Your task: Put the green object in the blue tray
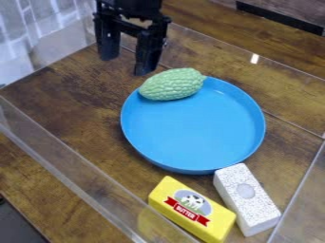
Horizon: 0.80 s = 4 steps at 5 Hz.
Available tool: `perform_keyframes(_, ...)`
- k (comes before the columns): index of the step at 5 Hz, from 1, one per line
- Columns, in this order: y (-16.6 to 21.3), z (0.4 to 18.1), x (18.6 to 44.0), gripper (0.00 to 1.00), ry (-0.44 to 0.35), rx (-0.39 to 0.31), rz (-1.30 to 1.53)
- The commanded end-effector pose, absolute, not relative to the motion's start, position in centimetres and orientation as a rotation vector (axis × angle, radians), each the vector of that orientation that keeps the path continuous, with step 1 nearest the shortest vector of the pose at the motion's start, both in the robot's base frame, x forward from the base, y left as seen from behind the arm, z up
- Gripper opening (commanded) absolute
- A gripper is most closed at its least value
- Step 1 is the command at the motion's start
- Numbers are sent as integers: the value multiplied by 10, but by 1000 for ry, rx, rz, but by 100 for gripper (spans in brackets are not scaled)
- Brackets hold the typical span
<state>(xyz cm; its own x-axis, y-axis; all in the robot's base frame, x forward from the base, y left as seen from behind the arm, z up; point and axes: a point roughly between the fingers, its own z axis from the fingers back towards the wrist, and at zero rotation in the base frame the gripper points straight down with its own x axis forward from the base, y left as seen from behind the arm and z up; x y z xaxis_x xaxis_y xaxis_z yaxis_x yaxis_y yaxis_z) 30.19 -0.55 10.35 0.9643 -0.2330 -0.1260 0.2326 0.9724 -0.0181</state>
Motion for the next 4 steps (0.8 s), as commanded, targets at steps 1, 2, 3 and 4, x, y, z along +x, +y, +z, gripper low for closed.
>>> perform_keyframes(1, -16, 116, 316, 100, 57, 11, -360)
perform_keyframes(2, -21, 112, 325, 100, 44, 22, -466)
perform_keyframes(3, -27, 109, 333, 100, 26, 35, -537)
perform_keyframes(4, -33, 106, 342, 100, 4, 54, -604)
